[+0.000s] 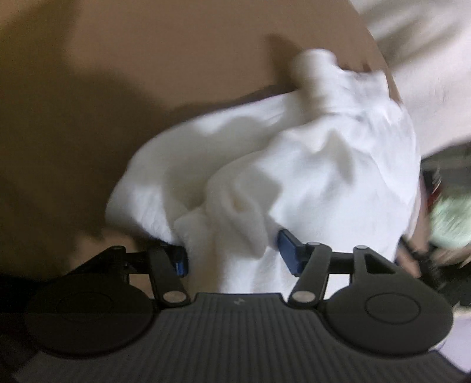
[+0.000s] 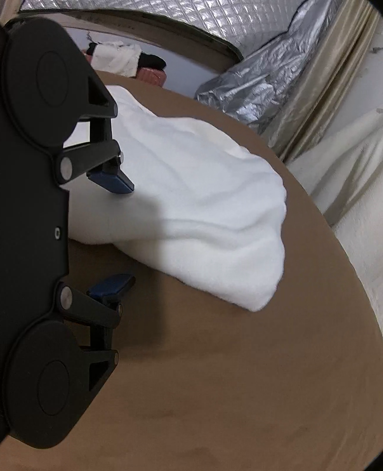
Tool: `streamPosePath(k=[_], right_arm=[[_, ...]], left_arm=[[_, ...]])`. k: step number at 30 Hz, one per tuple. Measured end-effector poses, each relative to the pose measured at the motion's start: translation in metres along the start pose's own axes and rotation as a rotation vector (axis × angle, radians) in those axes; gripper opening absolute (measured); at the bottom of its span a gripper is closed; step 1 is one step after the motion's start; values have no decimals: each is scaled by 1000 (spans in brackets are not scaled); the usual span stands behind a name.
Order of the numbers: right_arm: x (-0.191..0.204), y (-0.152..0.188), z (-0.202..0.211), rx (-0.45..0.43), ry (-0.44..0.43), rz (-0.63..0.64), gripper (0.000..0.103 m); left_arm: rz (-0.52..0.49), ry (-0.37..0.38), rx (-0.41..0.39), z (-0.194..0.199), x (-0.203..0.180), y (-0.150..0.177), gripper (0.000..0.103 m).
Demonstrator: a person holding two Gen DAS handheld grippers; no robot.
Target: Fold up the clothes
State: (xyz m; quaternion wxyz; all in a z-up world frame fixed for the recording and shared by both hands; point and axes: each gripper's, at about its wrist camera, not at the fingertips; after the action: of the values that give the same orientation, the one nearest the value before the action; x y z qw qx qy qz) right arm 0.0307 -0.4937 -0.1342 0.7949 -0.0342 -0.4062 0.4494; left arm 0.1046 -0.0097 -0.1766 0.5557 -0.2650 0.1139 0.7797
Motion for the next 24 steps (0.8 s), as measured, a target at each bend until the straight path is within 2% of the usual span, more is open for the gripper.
streamPosePath(k=[2,4,5,7,9,11,13,14,15,17,18,19,20,22,24], right_arm=[[0,0,5,-8,0,0,66],[1,0,10,-3,16,29,66],[2,-1,12,-12,28,44,66],[5,-2,16,-55,66,82,66],[9,-5,13,-110,117,125,67],[4,-14,2,-124,103,96,67],[-7,-26,-15,-129,49,17,70],[-12,-32,-26,-130,22,-23,78],[-17,-36,-37,-132,6,-55,83],[-19,-44,-56,-169,-14,-96,96],[-15,-48,-64,-184,-17,-100,96],[-7,-52,-71,-194,-16,-92,94],[1,-56,-78,-203,-15,-85,69],[32,-58,-78,-222,39,60,32],[67,-57,-76,-239,106,239,29]], left_arm=[[-105,-27,-47,5,-25,-2,57],[-148,-19,-118,2,-21,12,57],[-168,3,-161,0,-14,21,57],[-188,76,-186,-2,1,22,58],[-198,121,-146,-3,1,6,58],[-190,159,-116,-1,3,-3,60],[-151,226,-82,-8,9,-7,69],[-127,264,-61,-13,13,-9,83],[-103,302,-40,-18,16,-11,93],[-64,351,-20,-22,21,-16,91],[-72,350,-20,-21,21,-17,81],[-109,326,-33,-19,17,-16,71],[-152,297,-52,-15,12,-14,58],[-262,235,-116,-5,-3,-7,52],[-382,164,-189,6,-22,4,46]])
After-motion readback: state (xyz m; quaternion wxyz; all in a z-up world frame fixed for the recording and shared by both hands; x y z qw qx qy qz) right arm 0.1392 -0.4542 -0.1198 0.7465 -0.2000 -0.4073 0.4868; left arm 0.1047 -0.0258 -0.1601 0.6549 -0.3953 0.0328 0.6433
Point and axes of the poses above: each gripper's, at about its wrist camera, not at the fingertips, and z roughly against the way its jaws point, x to its left, y to its underside, and after that the axes turned 2 degrees about z, right-handed
